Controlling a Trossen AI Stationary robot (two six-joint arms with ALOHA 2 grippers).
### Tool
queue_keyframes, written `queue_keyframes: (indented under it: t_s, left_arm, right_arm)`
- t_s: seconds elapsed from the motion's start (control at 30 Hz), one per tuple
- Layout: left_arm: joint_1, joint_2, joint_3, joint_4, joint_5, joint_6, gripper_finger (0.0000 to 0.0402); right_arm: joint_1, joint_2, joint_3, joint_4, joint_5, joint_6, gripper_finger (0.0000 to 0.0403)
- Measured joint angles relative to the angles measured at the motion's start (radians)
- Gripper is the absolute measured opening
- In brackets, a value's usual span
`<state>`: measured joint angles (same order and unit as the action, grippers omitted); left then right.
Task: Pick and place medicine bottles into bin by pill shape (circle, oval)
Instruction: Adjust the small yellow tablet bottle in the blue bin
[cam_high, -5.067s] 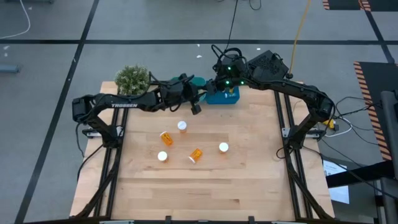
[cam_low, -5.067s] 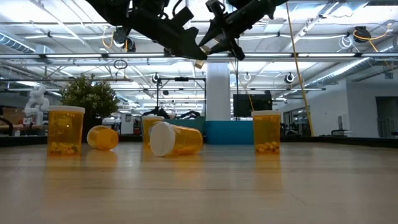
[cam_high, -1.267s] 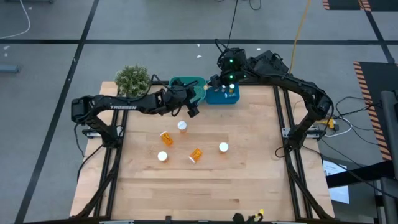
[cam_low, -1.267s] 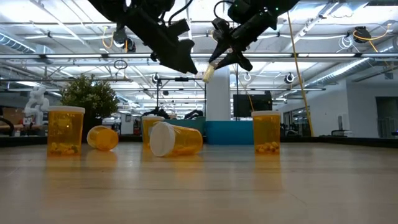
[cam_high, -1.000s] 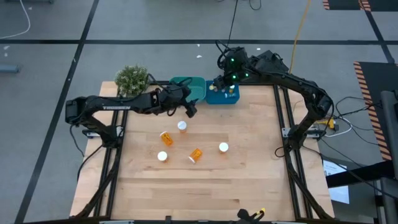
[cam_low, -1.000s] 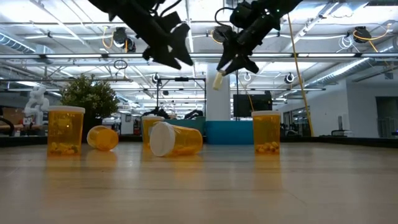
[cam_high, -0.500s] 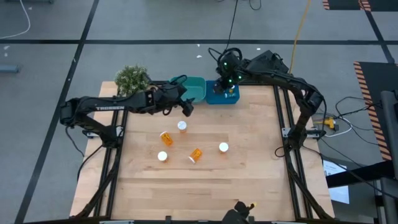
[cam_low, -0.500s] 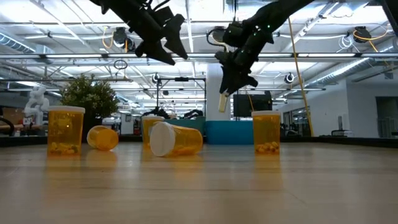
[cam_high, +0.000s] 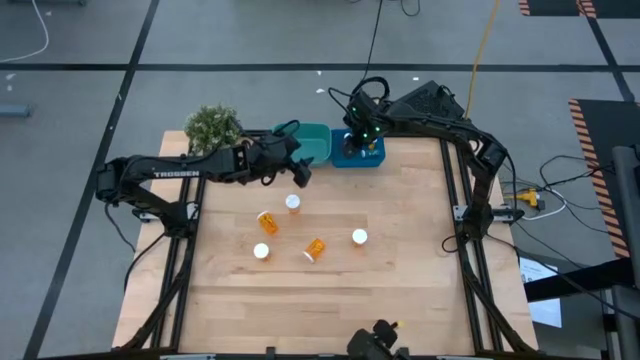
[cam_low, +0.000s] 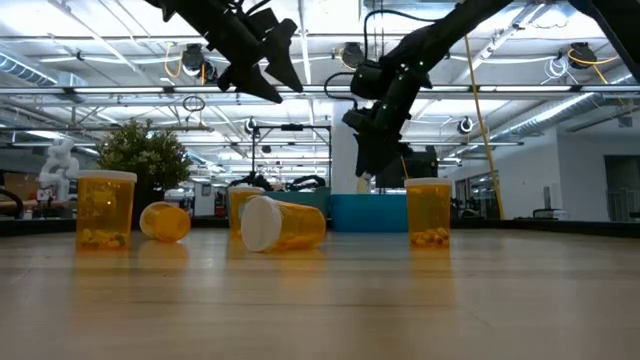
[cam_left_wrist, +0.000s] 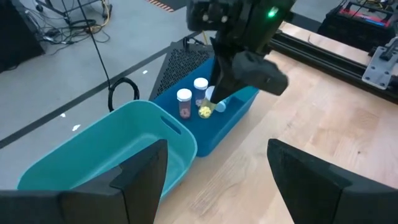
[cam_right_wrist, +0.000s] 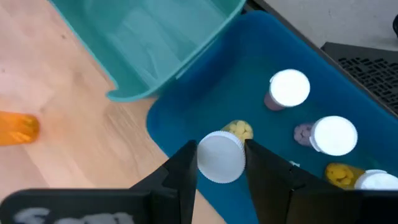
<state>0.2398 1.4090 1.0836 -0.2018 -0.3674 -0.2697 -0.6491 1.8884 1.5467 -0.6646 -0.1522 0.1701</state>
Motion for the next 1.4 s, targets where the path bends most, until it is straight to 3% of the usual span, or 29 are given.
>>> queue_keyframes:
  t_s: [0.57, 1.4]
  left_arm:
    - [-0.002, 0.0, 0.0, 0.001, 0.004, 0.008, 0.028]
    - [0.0, 0.0, 0.0, 0.005, 0.003, 0.031, 0.028]
  right_arm:
    - [0.031, 0.044, 0.0, 0.096, 0.073, -0.052, 0.0112]
    - [0.035, 0.095, 0.0, 0.117, 0.045, -0.072, 0.0112]
